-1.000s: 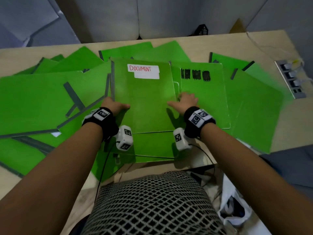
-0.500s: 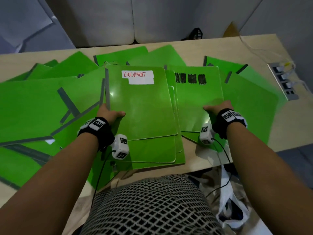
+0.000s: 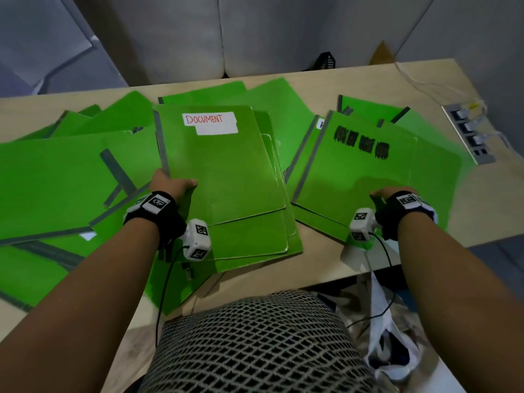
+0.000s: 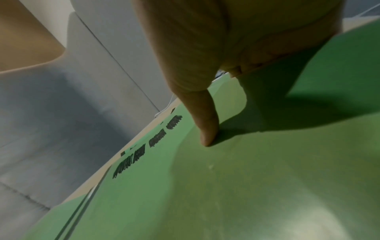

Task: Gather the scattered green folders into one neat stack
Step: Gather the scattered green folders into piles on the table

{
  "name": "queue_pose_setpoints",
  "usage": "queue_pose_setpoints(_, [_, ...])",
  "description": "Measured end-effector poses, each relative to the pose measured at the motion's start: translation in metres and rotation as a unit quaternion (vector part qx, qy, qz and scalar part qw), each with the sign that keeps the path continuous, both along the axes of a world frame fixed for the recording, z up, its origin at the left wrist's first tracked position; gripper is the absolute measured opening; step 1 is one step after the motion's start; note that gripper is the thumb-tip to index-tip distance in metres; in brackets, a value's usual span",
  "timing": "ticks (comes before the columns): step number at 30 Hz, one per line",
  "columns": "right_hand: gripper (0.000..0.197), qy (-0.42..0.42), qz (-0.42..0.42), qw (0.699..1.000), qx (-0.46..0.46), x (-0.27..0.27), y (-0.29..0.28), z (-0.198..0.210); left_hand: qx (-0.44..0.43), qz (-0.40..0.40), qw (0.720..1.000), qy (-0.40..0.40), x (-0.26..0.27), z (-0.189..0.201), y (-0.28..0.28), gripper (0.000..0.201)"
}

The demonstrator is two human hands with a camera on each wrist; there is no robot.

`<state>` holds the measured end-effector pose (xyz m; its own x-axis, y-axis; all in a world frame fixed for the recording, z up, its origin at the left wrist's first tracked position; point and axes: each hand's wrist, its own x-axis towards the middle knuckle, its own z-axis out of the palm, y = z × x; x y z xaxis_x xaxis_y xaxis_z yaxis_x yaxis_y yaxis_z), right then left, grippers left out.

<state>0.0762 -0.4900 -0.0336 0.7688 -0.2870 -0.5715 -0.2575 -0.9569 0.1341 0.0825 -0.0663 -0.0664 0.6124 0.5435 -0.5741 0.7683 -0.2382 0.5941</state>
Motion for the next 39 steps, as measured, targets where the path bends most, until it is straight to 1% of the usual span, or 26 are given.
queue_pose_setpoints(2, [0.072,0.0,-0.004,1.0,0.004,-0.001,0.0,-0.001,0.001,-0.002,1.0,0.008,-0.001,-0.001,0.0,0.081])
queue_pose_setpoints(5, [0.074,-0.012,-0.097,0.993,0.072,-0.002,-0.001,-0.007,0.005,-0.009,1.0,0.018,-0.004,-0.002,0.001,0.083])
queue_pose_setpoints(7, [0.072,-0.037,-0.168,0.978,0.123,0.005,-0.003,-0.01,0.011,-0.015,1.0,0.021,-0.005,-0.002,0.002,0.083])
queue_pose_setpoints(8, [0.069,-0.054,-0.21,0.963,0.16,0.01,-0.002,-0.006,0.014,-0.019,0.999,0.021,-0.005,-0.001,0.002,0.084])
queue_pose_setpoints(9, [0.065,-0.069,-0.226,0.956,0.176,0.018,-0.003,-0.004,0.014,-0.018,0.999,0.022,-0.005,-0.002,0.002,0.084])
queue_pose_setpoints(11, [0.051,-0.131,-0.227,0.952,0.157,0.039,0.0,0.004,0.012,-0.023,0.999,0.025,-0.005,-0.001,0.0,0.084])
queue_pose_setpoints(13, [0.038,-0.266,-0.292,0.895,0.209,0.062,0.011,0.023,0.012,-0.034,0.999,0.027,-0.003,0.0,-0.004,0.086])
queue_pose_setpoints(14, [0.036,-0.317,-0.291,0.875,0.222,0.069,0.018,0.034,0.012,-0.039,0.999,0.028,0.0,0.001,-0.005,0.087])
queue_pose_setpoints(17, [0.036,-0.417,-0.279,0.833,0.233,0.094,0.034,0.059,0.02,-0.061,0.997,0.034,0.005,0.002,-0.007,0.088])
queue_pose_setpoints(19, [0.036,-0.463,-0.285,0.796,0.265,0.106,0.043,0.074,0.021,-0.072,0.997,0.035,0.007,0.003,-0.005,0.088])
queue_pose_setpoints(21, [0.042,-0.503,-0.305,0.753,0.294,0.118,0.049,0.084,0.01,-0.076,0.997,0.033,0.008,0.003,-0.004,0.086])
queue_pose_setpoints(22, [0.049,-0.506,-0.326,0.735,0.314,0.124,0.049,0.087,0.003,-0.074,0.997,0.033,0.009,0.002,-0.002,0.085])
queue_pose_setpoints(24, [0.059,-0.462,-0.375,0.707,0.382,0.132,0.05,0.088,-0.013,-0.066,0.997,0.037,0.01,-0.001,0.0,0.08])
queue_pose_setpoints(25, [0.057,-0.422,-0.38,0.719,0.399,0.133,0.053,0.084,-0.032,-0.053,0.998,0.029,0.01,-0.002,0.0,0.073])
queue_pose_setpoints(26, [0.051,-0.371,-0.383,0.743,0.406,0.129,0.059,0.078,-0.057,-0.035,0.998,0.011,0.011,-0.003,0.0,0.065])
queue_pose_setpoints(27, [0.045,-0.337,-0.376,0.769,0.392,0.125,0.067,0.069,-0.098,-0.011,0.995,-0.003,0.012,-0.002,-0.001,0.06])
queue_pose_setpoints(28, [0.042,-0.304,-0.347,0.811,0.36,0.117,0.078,0.057,-0.144,0.02,0.989,-0.007,0.013,-0.004,0.0,0.062])
queue_pose_setpoints(30, [0.034,-0.238,-0.282,0.868,0.333,0.094,0.1,0.025,-0.21,0.059,0.976,0.002,0.013,-0.006,0.001,0.078])
queue_pose_setpoints(31, [0.028,-0.228,-0.251,0.88,0.331,0.084,0.107,0.006,-0.229,0.065,0.971,0.006,0.013,-0.007,0.003,0.09])
queue_pose_setpoints(32, [0.024,-0.212,-0.253,0.887,0.325,0.074,0.115,-0.011,-0.235,0.071,0.969,0.006,0.014,-0.013,0.005,0.103])
queue_pose_setpoints(33, [0.028,-0.185,-0.248,0.897,0.317,0.067,0.121,-0.025,-0.23,0.074,0.97,-0.001,0.013,-0.015,0.006,0.113])
queue_pose_setpoints(34, [0.043,-0.146,-0.237,0.911,0.305,0.06,0.128,-0.035,-0.209,0.069,0.975,-0.016,0.012,-0.018,0.006,0.115])
queue_pose_setpoints(35, [0.06,-0.109,-0.205,0.93,0.286,0.054,0.135,-0.041,-0.184,0.051,0.981,-0.032,0.012,-0.022,0.007,0.107])
queue_pose_setpoints(36, [0.072,-0.089,-0.169,0.946,0.262,0.051,0.14,-0.045,-0.157,0.031,0.986,-0.038,0.012,-0.027,0.007,0.098])
queue_pose_setpoints(37, [0.077,-0.081,-0.127,0.959,0.242,0.049,0.145,-0.048,-0.138,0.019,0.99,-0.034,0.01,-0.027,0.005,0.099])
queue_pose_setpoints(39, [0.083,-0.068,-0.046,0.976,0.204,0.046,0.153,-0.05,-0.107,0.009,0.994,-0.008,0.007,-0.023,-0.002,0.122])
